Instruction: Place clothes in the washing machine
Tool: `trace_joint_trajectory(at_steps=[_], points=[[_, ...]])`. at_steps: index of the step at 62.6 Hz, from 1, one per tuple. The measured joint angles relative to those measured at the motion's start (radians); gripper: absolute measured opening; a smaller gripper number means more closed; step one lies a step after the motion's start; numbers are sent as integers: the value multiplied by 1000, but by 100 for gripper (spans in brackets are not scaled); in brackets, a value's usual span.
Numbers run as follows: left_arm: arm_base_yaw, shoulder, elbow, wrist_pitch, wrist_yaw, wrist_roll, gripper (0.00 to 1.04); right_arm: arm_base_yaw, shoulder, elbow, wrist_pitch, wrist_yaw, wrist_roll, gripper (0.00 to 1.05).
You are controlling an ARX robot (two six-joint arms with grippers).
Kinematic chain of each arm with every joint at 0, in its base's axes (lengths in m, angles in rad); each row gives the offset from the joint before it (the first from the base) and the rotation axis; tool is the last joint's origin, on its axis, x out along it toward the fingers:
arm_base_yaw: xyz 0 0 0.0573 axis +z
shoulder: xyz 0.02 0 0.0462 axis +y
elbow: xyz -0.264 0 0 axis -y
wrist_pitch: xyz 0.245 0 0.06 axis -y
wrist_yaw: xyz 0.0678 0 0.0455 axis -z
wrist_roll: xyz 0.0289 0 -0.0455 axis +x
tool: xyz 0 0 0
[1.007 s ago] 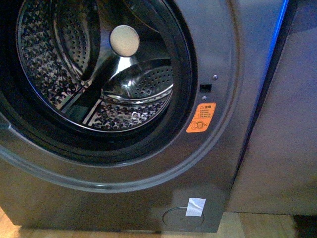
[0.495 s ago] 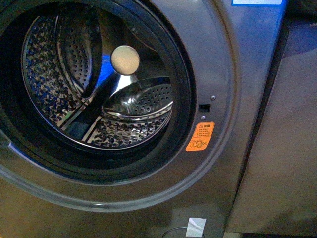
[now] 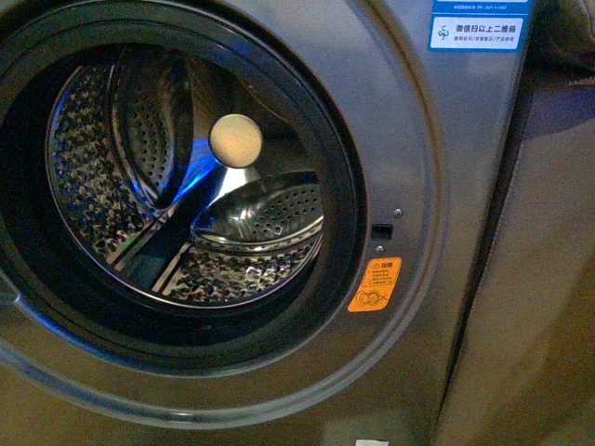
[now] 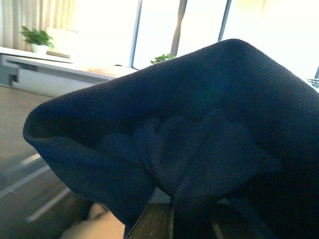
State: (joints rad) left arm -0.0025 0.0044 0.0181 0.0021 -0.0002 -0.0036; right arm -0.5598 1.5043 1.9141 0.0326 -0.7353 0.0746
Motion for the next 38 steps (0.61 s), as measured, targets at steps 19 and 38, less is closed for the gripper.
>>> trace_joint_trajectory(at_steps=[19, 38], points=[[0, 0, 0, 0, 0, 0, 98, 540, 0, 146, -250, 256, -118, 6], [0, 0, 0, 0, 0, 0, 98, 982, 0, 172, -306, 478, -251, 6]])
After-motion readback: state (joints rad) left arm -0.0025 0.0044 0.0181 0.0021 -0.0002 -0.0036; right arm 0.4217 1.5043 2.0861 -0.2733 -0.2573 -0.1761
